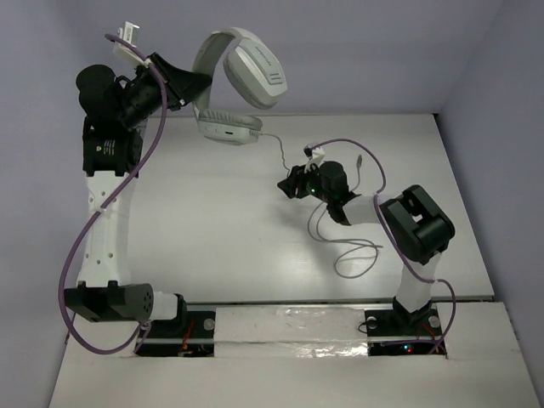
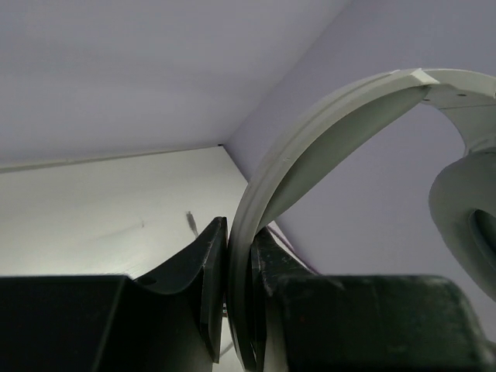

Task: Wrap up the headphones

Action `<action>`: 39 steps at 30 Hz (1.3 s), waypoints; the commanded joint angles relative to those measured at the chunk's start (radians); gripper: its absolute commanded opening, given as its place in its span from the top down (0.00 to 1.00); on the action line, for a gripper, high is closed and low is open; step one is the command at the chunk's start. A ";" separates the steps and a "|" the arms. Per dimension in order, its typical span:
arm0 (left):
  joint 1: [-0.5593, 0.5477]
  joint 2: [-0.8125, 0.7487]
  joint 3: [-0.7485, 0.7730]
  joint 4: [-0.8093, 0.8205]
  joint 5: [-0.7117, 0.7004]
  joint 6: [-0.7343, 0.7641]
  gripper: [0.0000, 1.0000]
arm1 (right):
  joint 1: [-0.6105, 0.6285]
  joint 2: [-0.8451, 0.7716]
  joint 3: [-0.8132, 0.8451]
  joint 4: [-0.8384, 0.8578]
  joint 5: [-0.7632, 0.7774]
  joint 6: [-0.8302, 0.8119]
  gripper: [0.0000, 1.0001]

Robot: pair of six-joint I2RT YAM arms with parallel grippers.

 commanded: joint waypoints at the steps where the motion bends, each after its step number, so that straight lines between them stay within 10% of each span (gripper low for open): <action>1: -0.001 -0.055 -0.001 0.138 0.014 -0.107 1.00 | -0.005 0.019 0.003 0.139 -0.125 0.084 0.51; 10: -0.001 -0.109 -0.236 0.294 -0.300 -0.192 1.00 | 0.059 -0.004 -0.118 0.341 -0.269 0.344 0.66; 25: -0.035 -0.156 -0.606 0.422 -0.957 -0.266 1.00 | 0.407 -0.289 -0.028 -0.542 0.045 0.226 0.74; 39: -0.413 -0.037 -0.781 0.490 -1.302 -0.021 1.00 | 0.576 -0.519 0.357 -1.179 0.306 0.034 0.81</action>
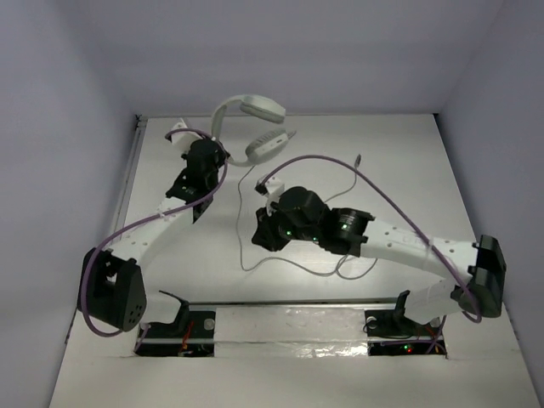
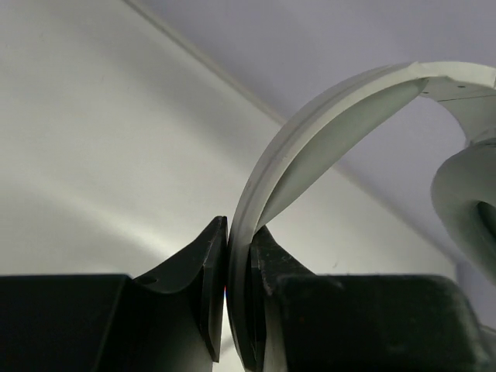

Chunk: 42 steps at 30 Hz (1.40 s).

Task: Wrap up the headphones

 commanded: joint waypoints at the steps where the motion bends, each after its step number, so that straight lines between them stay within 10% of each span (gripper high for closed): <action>1: -0.048 -0.003 -0.035 0.154 -0.063 0.061 1.00 | -0.007 -0.048 0.143 -0.154 0.124 -0.098 0.81; 10: -0.159 -0.024 -0.115 0.122 0.012 0.133 1.00 | -0.035 -0.021 0.343 -0.282 0.294 -0.177 0.86; 20: 0.024 -0.093 0.316 -0.093 0.196 0.156 1.00 | -0.084 -0.441 -0.108 0.066 0.277 -0.062 0.95; 23: 0.050 -0.084 0.463 -0.172 0.262 0.170 1.00 | -0.102 -0.456 -0.286 0.244 0.279 -0.011 0.77; 27: 0.050 -0.098 0.659 -0.255 0.308 0.201 1.00 | -0.249 -0.406 -0.403 0.489 0.209 0.053 0.30; 30: 0.059 -0.115 0.728 -0.315 0.346 0.205 1.00 | -0.323 -0.322 -0.430 0.600 0.126 0.080 0.18; 36: 0.059 -0.152 0.788 -0.340 0.420 0.170 1.00 | -0.334 -0.084 -0.377 0.732 0.183 0.000 0.13; 42: 0.059 -0.138 0.879 -0.409 0.362 0.220 1.00 | -0.359 -0.190 -0.429 0.660 0.024 0.023 0.25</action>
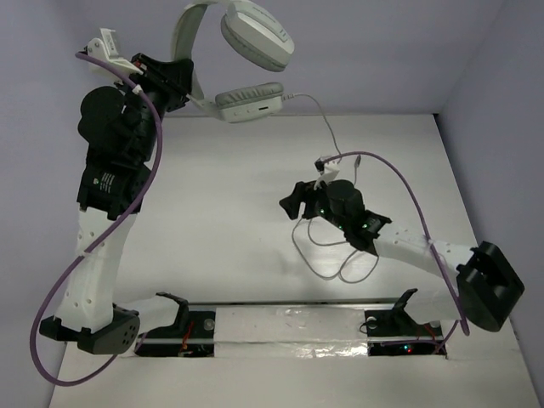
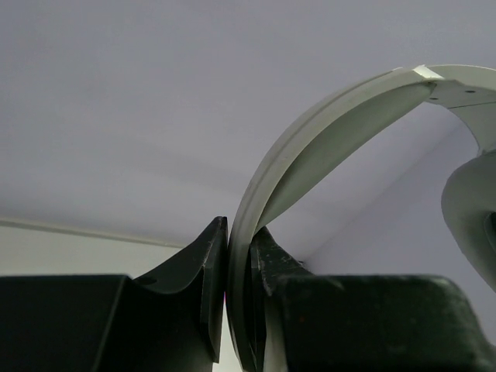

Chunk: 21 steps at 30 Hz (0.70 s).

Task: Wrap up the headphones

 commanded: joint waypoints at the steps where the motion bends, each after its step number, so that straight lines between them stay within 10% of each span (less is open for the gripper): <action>1: 0.005 -0.005 0.088 0.048 -0.035 0.006 1.00 | -0.009 -0.127 -0.033 0.060 -0.177 0.028 0.27; 5: 0.005 0.028 0.126 0.051 -0.063 0.025 1.00 | -0.009 -0.244 -0.075 -0.022 -0.381 0.021 0.43; 7: 0.005 0.057 0.151 0.054 -0.081 0.032 1.00 | -0.009 -0.305 -0.061 -0.114 -0.414 0.000 0.75; 11: 0.005 0.093 0.207 0.040 -0.122 0.061 1.00 | -0.009 -0.403 -0.055 -0.154 -0.336 0.003 0.88; 17: 0.005 0.168 0.289 0.020 -0.181 0.115 1.00 | -0.009 -0.420 -0.060 -0.131 -0.645 -0.025 0.44; 21: 0.014 0.145 0.257 0.051 -0.133 0.085 1.00 | -0.009 -0.476 -0.094 -0.126 -0.218 0.047 0.31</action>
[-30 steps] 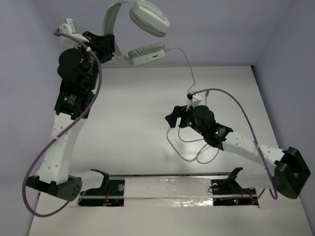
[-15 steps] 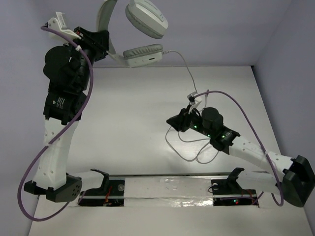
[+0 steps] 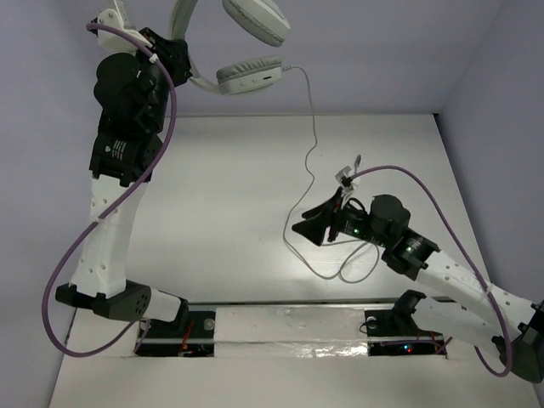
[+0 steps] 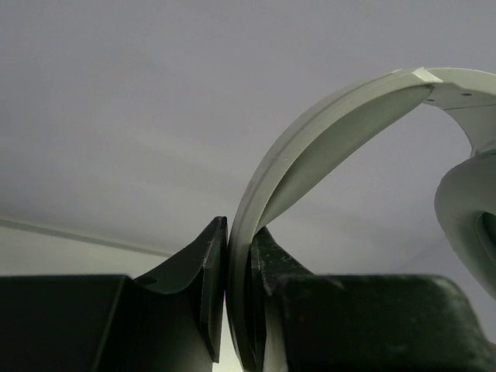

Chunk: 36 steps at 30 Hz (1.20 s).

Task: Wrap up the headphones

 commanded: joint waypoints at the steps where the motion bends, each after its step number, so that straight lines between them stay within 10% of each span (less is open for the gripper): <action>1: 0.007 -0.049 0.035 0.133 0.005 -0.032 1.00 | -0.001 -0.022 0.000 0.011 0.277 0.041 0.31; 14: 0.016 -0.106 0.086 0.086 0.040 -0.032 1.00 | -0.125 0.348 0.001 0.251 0.483 0.102 0.25; 28: 0.016 -0.132 0.030 0.116 0.065 -0.061 1.00 | -0.196 0.687 0.050 0.661 0.161 0.128 0.33; 32: 0.016 -0.136 -0.006 0.135 0.032 -0.072 1.00 | -0.180 0.774 0.079 0.771 0.133 0.176 0.47; 36: 0.016 -0.153 -0.104 0.176 -0.075 -0.087 1.00 | -0.121 0.804 0.112 0.793 0.159 0.174 0.83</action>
